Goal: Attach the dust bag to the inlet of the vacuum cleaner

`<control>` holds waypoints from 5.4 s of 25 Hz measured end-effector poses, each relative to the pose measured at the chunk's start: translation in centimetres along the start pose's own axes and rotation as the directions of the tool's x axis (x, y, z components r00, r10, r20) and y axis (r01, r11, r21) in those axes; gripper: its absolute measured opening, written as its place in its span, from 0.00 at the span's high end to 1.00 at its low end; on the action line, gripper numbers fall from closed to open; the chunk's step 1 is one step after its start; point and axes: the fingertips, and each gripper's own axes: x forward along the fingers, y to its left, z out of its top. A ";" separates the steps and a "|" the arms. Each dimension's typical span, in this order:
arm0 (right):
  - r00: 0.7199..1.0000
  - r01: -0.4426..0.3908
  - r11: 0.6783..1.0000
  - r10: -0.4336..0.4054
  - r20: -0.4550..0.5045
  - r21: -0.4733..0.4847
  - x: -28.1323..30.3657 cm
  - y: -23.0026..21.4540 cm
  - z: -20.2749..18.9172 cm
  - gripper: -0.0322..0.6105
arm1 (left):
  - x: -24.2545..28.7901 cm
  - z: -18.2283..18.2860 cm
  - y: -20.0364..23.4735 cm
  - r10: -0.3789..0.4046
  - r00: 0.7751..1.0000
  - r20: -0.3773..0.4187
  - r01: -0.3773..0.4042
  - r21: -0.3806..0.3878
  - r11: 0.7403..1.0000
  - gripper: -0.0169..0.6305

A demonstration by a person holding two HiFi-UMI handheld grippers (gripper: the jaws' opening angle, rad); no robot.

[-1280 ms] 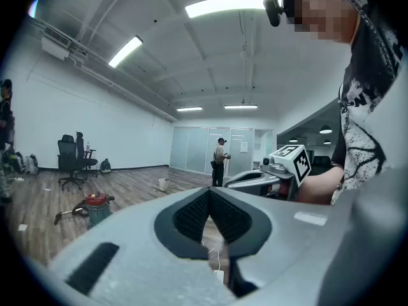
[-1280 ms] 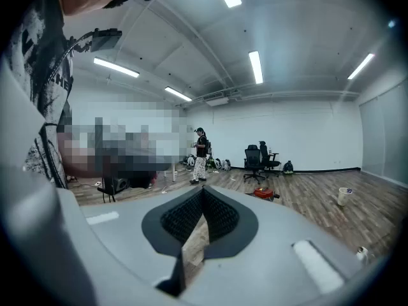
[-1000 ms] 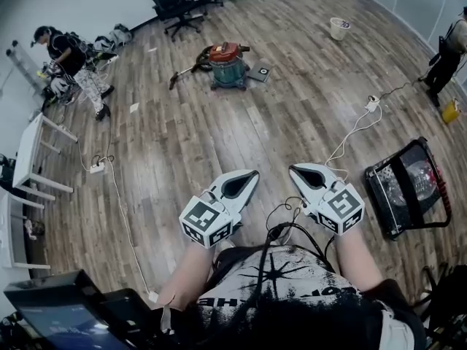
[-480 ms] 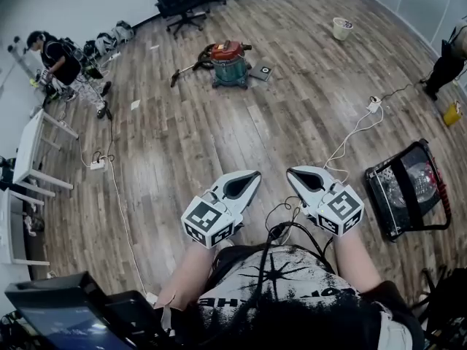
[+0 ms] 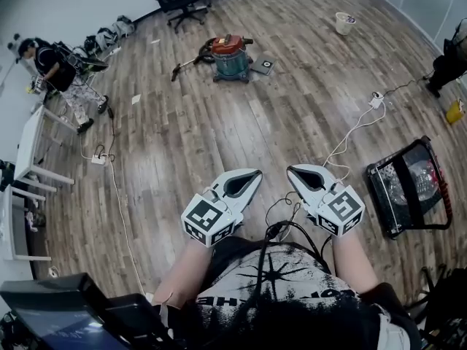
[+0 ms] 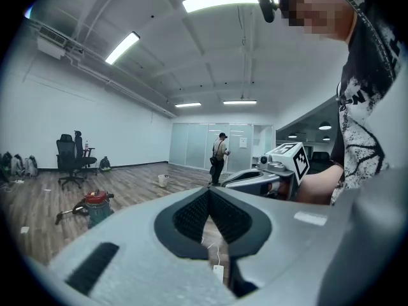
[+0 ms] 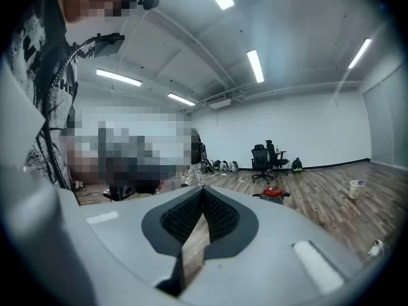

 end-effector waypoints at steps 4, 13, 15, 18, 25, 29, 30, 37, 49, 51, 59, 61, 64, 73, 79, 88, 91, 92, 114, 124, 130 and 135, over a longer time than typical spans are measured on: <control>1.000 0.027 0.999 -0.028 0.008 0.019 -0.3 -0.9 -1.0 0.94 | 0.4 -0.3 0.3 -0.002 1.000 -0.013 0.002 0.000 1.000 0.98; 0.993 0.116 0.993 -0.116 0.002 0.030 2.8 -3.0 -1.1 0.94 | 0.7 -1.3 5.1 -0.072 0.997 -0.025 0.071 -0.031 0.997 0.98; 0.990 0.138 0.990 -0.138 -0.007 0.028 4.4 -3.8 -0.9 0.94 | 1.2 -1.3 7.0 -0.099 0.995 -0.027 0.098 -0.033 0.995 0.98; 0.986 0.167 0.986 -0.167 -0.026 0.013 7.7 -5.1 0.0 0.94 | 1.8 -0.7 10.4 -0.140 0.990 -0.032 0.139 -0.014 0.990 0.98; 0.980 0.191 0.981 -0.193 -0.058 -0.040 16.0 -6.6 2.2 0.94 | 0.8 0.9 19.0 -0.182 0.983 -0.023 0.182 0.016 0.983 0.98; 0.977 0.192 0.979 -0.197 -0.077 -0.063 20.0 -7.0 2.9 0.94 | -0.1 1.1 22.5 -0.195 0.980 -0.024 0.196 0.028 0.980 0.98; 0.977 0.191 0.979 -0.196 -0.080 -0.065 20.9 -7.0 2.9 0.94 | -0.3 0.9 23.3 -0.199 0.980 -0.028 0.200 0.031 0.979 0.98; 0.972 0.213 0.974 -0.220 -0.088 -0.076 25.2 -7.8 3.3 0.94 | -0.8 0.3 27.1 -0.233 0.972 -0.020 0.234 0.024 0.972 0.98; 0.944 0.316 0.948 -0.319 -0.084 -0.047 25.1 -10.3 3.2 0.94 | 1.4 0.3 28.9 -0.317 0.948 -0.029 0.318 0.027 0.948 0.98; 0.939 0.330 0.943 -0.333 -0.091 -0.042 24.8 -10.7 3.2 0.94 | 2.1 0.5 28.9 -0.330 0.943 -0.027 0.331 0.027 0.943 0.98; 0.932 0.350 0.936 -0.351 -0.095 -0.029 24.2 -14.2 3.4 0.94 | 5.6 0.8 29.7 -0.348 0.937 -0.038 0.348 0.013 0.937 0.98; 0.934 0.344 0.939 -0.345 -0.095 -0.026 24.1 -15.6 3.3 0.94 | 6.9 1.1 30.0 -0.342 0.939 -0.041 0.343 0.012 0.939 0.98; 0.939 0.332 0.943 -0.333 -0.092 -0.022 24.2 -17.8 3.3 0.94 | 8.9 1.5 30.8 -0.328 0.944 -0.047 0.328 0.010 0.944 0.98; 0.954 0.289 0.957 -0.289 -0.079 -0.009 23.0 -27.3 4.2 0.94 | 18.0 4.2 32.6 -0.291 0.954 -0.069 0.292 0.003 0.956 0.98; 0.960 0.269 0.963 -0.271 -0.077 -0.030 20.9 -32.9 4.5 0.94 | 24.0 5.2 32.1 -0.282 0.957 -0.071 0.283 0.001 0.959 0.98; 0.965 0.255 0.967 -0.255 -0.062 0.004 17.0 -40.0 3.6 0.94 | 31.7 7.0 31.7 -0.247 0.964 -0.096 0.249 0.018 0.968 0.98; 0.967 0.249 0.969 -0.248 -0.049 -0.001 16.2 -41.4 3.7 0.94 | 33.2 7.3 31.6 -0.233 0.968 -0.095 0.236 0.024 0.971 0.98; 0.968 0.248 0.969 -0.247 -0.044 -0.001 16.0 -41.8 3.8 0.94 | 33.7 7.5 31.6 -0.231 0.968 -0.096 0.234 0.026 0.972 0.98; 0.948 0.318 0.948 -0.318 -0.015 0.032 17.0 -50.4 3.5 0.94 | 41.7 8.9 35.3 -0.288 0.949 -0.128 0.297 0.058 0.953 0.98; 0.934 0.356 0.934 -0.356 -0.041 -0.011 22.8 -59.1 6.4 0.94 | 48.3 12.8 43.4 -0.354 0.932 -0.074 0.359 0.083 0.930 0.98; 0.926 0.371 0.928 -0.372 -0.057 -0.033 27.2 -63.3 8.2 0.94 | 50.7 13.8 48.8 -0.378 0.923 -0.067 0.383 0.083 0.920 0.98; 0.917 0.390 0.920 -0.391 -0.082 -0.032 29.6 -66.0 8.6 0.94 | 52.6 14.3 52.5 -0.400 0.913 -0.079 0.405 0.071 0.911 0.98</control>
